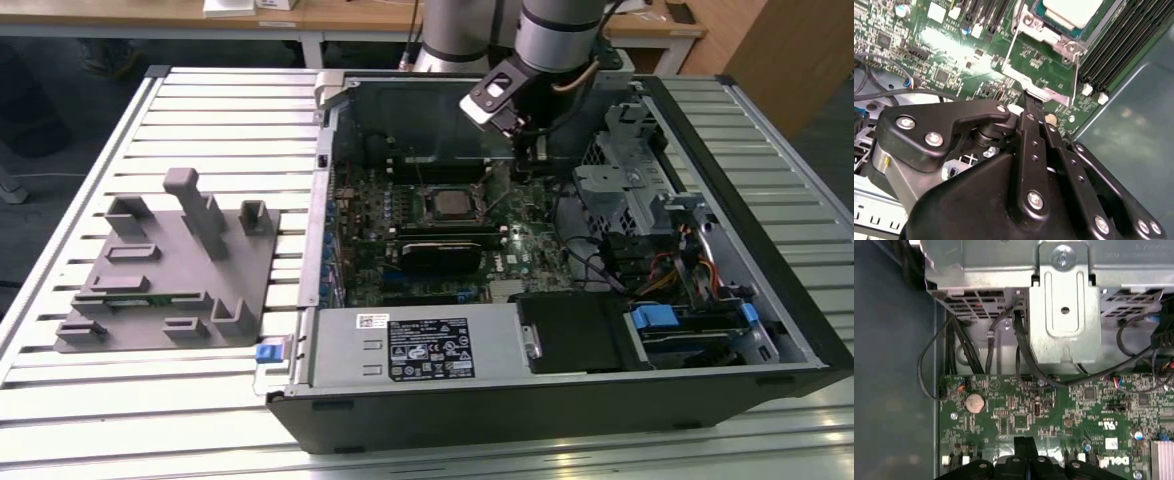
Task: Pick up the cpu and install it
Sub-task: 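Close the cpu cover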
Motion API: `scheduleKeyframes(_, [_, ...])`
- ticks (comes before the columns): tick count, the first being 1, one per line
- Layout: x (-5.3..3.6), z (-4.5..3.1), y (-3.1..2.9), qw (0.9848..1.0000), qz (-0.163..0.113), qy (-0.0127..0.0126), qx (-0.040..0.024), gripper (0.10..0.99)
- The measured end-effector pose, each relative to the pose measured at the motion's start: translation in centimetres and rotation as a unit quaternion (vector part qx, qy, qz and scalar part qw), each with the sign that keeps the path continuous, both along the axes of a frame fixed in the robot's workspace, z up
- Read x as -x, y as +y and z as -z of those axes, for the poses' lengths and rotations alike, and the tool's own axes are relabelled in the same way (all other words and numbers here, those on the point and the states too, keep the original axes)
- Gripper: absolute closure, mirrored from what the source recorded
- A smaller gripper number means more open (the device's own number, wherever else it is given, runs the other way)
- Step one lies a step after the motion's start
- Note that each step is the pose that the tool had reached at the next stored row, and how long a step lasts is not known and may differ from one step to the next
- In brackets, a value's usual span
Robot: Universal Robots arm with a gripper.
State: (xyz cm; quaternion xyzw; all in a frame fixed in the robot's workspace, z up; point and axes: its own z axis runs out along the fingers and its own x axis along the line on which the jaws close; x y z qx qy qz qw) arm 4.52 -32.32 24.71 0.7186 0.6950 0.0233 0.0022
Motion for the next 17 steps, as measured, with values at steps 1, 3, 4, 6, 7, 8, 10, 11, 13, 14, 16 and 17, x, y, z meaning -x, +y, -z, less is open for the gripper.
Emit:
scheduleKeyframes(1, [0.14, 0.0, 0.0, 1.0, 0.0, 0.0, -0.0001, 0.98])
scheduleKeyframes(3, [0.44, 0.0, 0.0, 1.0, 0.0, 0.0, -0.0001, 0.98])
scheduleKeyframes(4, [0.61, 0.0, 0.0, 1.0, 0.0, 0.0, -0.0001, 0.98])
scheduleKeyframes(6, [0.98, 0.0, 0.0, 1.0, 0.0, 0.0, -0.0001, 0.98])
scheduleKeyframes(7, [1.15, 0.01, 0.0, 1.0, 0.0, 0.0, -0.0001, 0.98])
scheduleKeyframes(8, [1.3, 0.01, 0.0, 1.0, 0.0, 0.0, -0.0001, 0.98])
scheduleKeyframes(10, [1.49, 0.02, 0.0, 1.0, 0.0, -0.0001, -0.0002, 0.98])
scheduleKeyframes(11, [1.55, 0.02, 0.0, 1.0, 0.0, 0.0, -0.0001, 0.98])
scheduleKeyframes(13, [1.74, 0.05, 0.01, 1.0, 0.0, 0.0, -0.0001, 0.98])
scheduleKeyframes(14, [1.82, 0.08, 0.01, 1.0, 0.0, -0.0001, -0.0001, 0.98])
scheduleKeyframes(16, [1.91, 0.17, 0.0, 1.0, 0.0, 0.0, -0.0001, 0.98])
scheduleKeyframes(17, [1.99, 0.21, 0.0, 1.0, 0.0, 0.0, -0.0001, 0.98])
